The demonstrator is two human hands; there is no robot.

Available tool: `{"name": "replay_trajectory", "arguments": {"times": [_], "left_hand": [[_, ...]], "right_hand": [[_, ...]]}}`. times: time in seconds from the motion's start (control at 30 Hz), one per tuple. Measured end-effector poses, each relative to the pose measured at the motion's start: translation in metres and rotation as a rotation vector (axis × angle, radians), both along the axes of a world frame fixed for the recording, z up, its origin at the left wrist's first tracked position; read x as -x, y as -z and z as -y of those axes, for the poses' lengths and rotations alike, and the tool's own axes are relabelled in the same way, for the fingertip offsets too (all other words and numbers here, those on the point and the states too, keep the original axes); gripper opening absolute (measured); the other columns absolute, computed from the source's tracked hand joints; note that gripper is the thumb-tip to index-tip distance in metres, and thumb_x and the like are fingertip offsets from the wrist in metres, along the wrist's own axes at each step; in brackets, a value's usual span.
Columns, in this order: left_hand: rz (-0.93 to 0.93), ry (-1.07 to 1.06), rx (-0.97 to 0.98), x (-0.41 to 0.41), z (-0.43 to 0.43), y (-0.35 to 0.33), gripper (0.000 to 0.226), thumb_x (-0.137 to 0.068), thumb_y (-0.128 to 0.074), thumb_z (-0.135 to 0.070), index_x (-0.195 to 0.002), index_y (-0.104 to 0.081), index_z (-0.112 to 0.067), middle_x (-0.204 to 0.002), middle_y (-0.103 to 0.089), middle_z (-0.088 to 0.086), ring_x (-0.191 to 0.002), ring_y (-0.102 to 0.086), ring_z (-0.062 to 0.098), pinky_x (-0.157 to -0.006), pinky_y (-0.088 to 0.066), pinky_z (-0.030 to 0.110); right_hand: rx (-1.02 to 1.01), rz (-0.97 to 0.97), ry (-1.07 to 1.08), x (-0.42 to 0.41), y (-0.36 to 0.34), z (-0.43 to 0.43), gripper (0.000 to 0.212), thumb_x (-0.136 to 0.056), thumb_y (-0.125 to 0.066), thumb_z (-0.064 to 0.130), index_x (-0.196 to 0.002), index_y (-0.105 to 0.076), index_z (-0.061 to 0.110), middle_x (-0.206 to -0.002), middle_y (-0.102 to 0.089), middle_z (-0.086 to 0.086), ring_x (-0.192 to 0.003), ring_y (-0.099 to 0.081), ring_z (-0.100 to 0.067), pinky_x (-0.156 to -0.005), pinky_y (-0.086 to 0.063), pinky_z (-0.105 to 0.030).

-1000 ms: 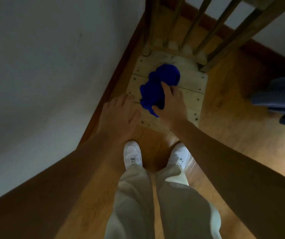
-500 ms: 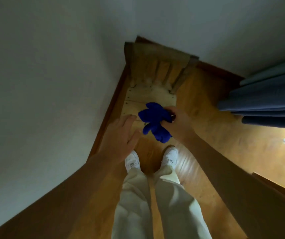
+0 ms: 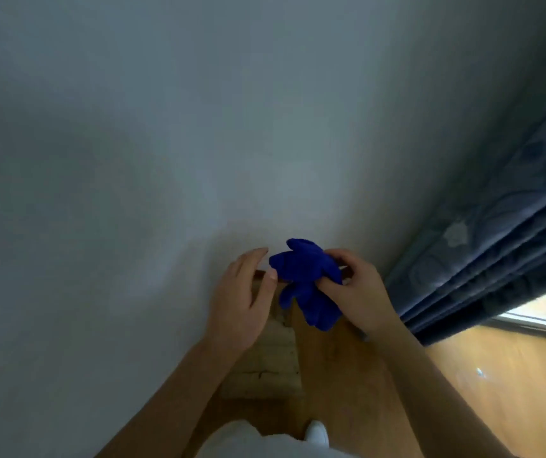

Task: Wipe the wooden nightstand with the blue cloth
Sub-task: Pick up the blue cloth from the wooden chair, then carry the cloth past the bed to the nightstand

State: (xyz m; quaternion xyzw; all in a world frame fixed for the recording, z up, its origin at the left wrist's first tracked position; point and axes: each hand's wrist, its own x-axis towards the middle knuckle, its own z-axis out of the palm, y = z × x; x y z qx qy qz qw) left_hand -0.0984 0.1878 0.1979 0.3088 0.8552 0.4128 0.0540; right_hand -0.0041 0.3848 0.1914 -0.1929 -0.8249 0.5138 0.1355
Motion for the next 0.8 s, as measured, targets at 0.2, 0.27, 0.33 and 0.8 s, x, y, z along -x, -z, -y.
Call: {"name": "replay_trajectory", "arguments": {"times": [0.2,0.27,0.33,0.8], "left_hand": [[-0.096,0.262,-0.151,0.012,-0.023,-0.05,0.056,-0.1,-0.031,-0.058,-0.146,-0.045,-0.029,-0.143,-0.052,-0.013,-0.131,-0.046,-0.002,-0.108,-0.038,0.022],[-0.123,0.35,-0.159,0.014,-0.028,-0.058,0.057,-0.1,-0.03,-0.06,-0.147,-0.044,-0.03,-0.145,-0.05,-0.015,-0.132,-0.044,-0.003,-0.107,-0.036,0.016],[-0.137,0.451,-0.156,0.011,-0.034,-0.061,0.057,-0.1,-0.028,-0.063,-0.146,-0.043,-0.033,-0.144,-0.048,-0.02,-0.132,-0.042,-0.007,-0.105,-0.032,0.008],[-0.131,1.116,-0.08,-0.142,-0.102,-0.057,0.054,-0.102,-0.034,-0.058,-0.15,-0.039,-0.035,-0.151,-0.045,-0.016,-0.14,-0.039,0.0,-0.114,-0.041,0.036]], "right_hand": [[-0.019,-0.028,0.147,-0.029,-0.062,-0.014,0.031,-0.09,-0.072,0.012,-0.109,-0.067,0.035,-0.1,-0.072,0.017,-0.092,-0.069,0.0,-0.078,-0.061,-0.027],[-0.018,-0.023,0.216,-0.042,-0.072,-0.014,0.029,-0.09,-0.072,0.014,-0.11,-0.068,0.035,-0.1,-0.074,0.014,-0.093,-0.07,-0.004,-0.08,-0.063,-0.031],[-0.023,-0.026,0.299,-0.055,-0.079,-0.012,0.03,-0.089,-0.072,0.015,-0.115,-0.069,0.03,-0.102,-0.074,0.011,-0.095,-0.07,-0.006,-0.079,-0.062,-0.03],[0.005,-0.135,0.793,-0.258,-0.075,0.027,0.034,-0.088,-0.075,0.01,-0.116,-0.069,0.027,-0.098,-0.076,0.007,-0.09,-0.074,-0.017,-0.079,-0.064,-0.04]]}}
